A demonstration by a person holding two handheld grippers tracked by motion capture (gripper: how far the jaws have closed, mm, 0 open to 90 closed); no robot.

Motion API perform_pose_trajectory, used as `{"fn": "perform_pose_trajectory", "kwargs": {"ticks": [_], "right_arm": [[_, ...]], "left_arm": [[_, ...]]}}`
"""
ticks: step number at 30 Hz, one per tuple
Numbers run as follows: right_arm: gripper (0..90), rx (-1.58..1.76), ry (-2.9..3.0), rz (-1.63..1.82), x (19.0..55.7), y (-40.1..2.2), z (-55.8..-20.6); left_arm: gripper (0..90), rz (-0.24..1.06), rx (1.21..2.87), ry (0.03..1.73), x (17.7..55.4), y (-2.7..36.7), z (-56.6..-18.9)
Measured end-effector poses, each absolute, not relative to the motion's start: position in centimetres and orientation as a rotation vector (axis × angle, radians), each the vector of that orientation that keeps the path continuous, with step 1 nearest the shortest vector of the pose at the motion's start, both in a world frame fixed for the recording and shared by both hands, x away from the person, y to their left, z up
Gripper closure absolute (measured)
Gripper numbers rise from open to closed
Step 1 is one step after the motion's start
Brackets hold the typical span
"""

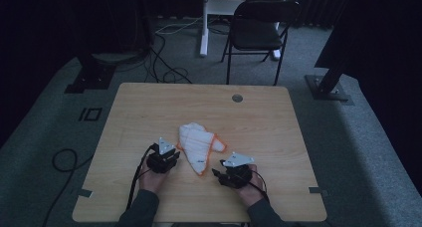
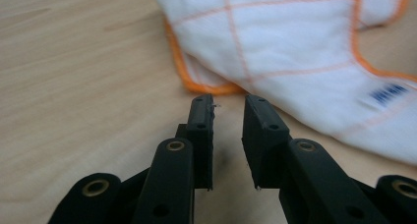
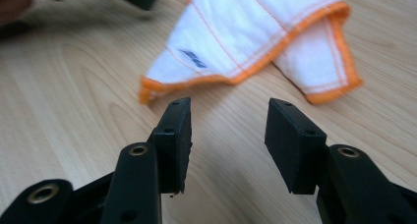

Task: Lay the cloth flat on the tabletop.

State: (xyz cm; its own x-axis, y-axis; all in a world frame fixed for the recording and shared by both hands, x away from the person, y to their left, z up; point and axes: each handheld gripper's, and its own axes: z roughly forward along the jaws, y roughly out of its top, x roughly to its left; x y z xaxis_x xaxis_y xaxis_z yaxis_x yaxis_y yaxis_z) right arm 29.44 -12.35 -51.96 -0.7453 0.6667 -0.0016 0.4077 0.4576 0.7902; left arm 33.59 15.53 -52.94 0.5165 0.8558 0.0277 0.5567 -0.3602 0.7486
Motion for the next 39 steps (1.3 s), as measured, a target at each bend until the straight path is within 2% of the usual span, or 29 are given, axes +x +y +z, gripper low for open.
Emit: {"fn": "perform_pose_trajectory", "kwargs": {"ticks": [16, 23, 27, 35, 39], "right_arm": [[47.1, 0.823, 2.456, 1.214, 29.2, -9.5, -51.8], [49.1, 0.801, 2.496, 1.18, 29.5, -8.4, -52.4], [58.8, 0.798, 2.507, 1.142, 29.9, -8.1, -52.8], [87.7, 0.829, 2.505, 1.124, 30.2, -8.5, -52.9], [89.9, 0.844, 2.487, 1.139, 30.3, -8.9, -52.5]], "left_arm": [[70.6, 0.55, 2.007, 1.28, 36.8, 15.5, -53.6], [69.3, 0.527, 2.023, 1.28, 37.2, 15.1, -53.9], [71.3, 0.519, 2.023, 1.288, 37.3, 15.0, -54.0], [84.4, 0.512, 2.038, 1.259, 37.3, 14.8, -54.0], [87.5, 0.507, 2.043, 1.252, 37.3, 14.7, -54.0]]}}
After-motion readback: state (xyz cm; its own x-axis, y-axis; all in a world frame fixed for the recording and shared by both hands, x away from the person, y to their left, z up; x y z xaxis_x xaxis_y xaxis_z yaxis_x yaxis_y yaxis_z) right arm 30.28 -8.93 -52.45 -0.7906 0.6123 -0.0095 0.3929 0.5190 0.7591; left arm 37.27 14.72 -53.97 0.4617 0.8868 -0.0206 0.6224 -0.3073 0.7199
